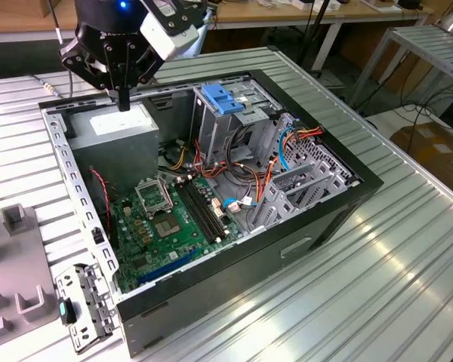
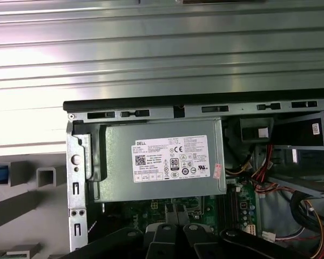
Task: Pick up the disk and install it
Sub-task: 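Reach for the disk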
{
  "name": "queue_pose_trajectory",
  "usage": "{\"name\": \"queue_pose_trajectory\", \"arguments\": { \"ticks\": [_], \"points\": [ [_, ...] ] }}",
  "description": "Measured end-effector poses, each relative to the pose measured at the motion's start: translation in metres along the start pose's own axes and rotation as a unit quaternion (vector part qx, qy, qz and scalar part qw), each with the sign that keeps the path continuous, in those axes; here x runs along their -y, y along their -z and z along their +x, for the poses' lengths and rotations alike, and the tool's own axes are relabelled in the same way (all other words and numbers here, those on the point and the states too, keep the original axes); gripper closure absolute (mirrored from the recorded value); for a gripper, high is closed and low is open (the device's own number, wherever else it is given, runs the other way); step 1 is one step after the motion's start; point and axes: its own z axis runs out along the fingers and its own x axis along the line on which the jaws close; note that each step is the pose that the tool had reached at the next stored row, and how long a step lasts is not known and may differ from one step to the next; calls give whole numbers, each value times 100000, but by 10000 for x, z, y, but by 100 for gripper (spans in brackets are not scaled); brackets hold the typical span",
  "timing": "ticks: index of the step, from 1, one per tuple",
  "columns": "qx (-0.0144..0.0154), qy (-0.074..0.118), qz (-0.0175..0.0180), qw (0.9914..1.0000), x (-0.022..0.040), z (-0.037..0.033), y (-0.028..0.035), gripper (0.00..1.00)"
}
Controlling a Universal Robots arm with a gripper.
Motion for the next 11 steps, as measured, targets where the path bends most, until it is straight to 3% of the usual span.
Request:
{"name": "queue_pose_trajectory", "arguments": {
  "ticks": [11],
  "points": [
    [-27, 0, -2, 100000, 12, 155, 1, 89]
  ]
}}
